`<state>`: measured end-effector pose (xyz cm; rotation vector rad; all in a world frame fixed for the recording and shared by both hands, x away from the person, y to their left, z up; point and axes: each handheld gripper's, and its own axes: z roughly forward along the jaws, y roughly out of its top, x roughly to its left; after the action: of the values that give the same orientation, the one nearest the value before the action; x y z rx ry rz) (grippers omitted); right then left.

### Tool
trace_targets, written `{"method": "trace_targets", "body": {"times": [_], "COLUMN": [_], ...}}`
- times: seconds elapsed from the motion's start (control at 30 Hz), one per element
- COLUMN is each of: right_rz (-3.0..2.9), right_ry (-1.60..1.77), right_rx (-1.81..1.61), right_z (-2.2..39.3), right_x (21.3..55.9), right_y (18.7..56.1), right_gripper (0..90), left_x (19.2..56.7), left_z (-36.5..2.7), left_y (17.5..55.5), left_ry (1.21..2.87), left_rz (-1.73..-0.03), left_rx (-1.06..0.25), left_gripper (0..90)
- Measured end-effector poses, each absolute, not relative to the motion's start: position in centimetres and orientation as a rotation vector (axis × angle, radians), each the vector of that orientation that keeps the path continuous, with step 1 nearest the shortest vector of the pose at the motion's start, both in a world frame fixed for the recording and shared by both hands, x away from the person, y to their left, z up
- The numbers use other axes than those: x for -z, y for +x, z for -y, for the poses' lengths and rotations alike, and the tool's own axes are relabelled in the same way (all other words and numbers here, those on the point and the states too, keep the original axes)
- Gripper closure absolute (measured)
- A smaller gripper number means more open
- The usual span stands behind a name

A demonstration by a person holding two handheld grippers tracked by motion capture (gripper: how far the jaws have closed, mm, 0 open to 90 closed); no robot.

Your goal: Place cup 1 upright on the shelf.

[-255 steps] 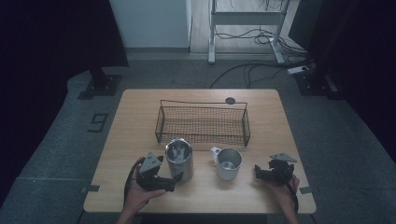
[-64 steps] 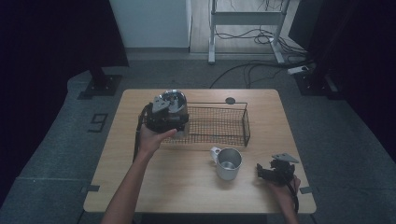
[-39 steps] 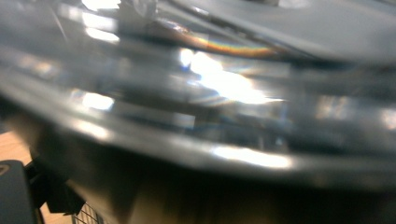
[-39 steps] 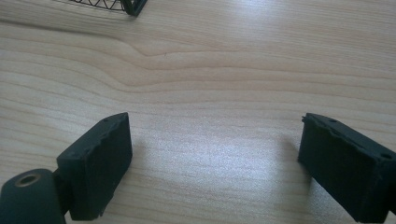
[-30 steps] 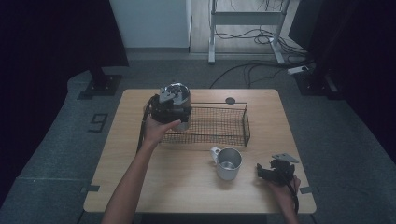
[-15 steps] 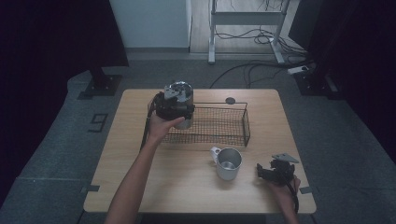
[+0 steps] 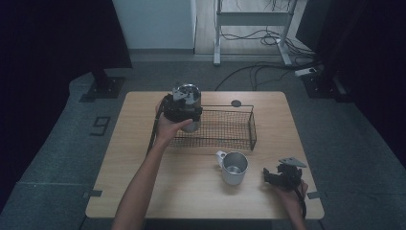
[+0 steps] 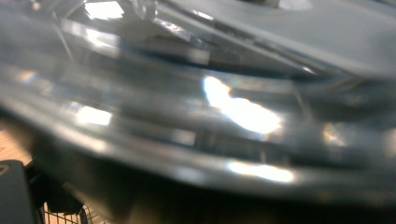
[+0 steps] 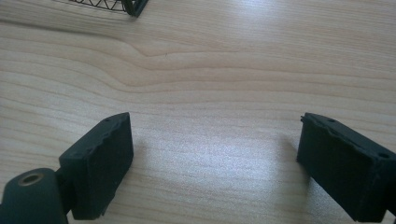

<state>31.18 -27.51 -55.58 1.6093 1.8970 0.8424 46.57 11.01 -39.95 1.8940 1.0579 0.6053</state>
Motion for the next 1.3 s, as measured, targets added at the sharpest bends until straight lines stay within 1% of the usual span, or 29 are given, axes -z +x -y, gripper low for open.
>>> {"method": "trace_targets", "body": {"times": [0.57,0.97,1.3], "right_rz": [-1.897,-1.897,-1.897], "right_ry": [1.609,1.609,1.609], "right_rx": [-0.842,-0.843,-0.843], "right_z": [27.5,27.5,27.5], "right_x": [55.6,55.6,55.6], "right_y": [31.2,31.2,31.2], "right_gripper": [10.4,10.4,10.4], "left_x": [41.7,42.7,44.0], "left_z": [-11.9,-11.8,-11.7], "left_y": [47.4,47.9,48.4], "left_ry": [1.904,1.904,1.938], "left_rz": [-1.116,-1.138,-1.162], "left_rx": [-0.595,-0.586,-0.58], "left_gripper": [4.1,4.1,4.1]}}
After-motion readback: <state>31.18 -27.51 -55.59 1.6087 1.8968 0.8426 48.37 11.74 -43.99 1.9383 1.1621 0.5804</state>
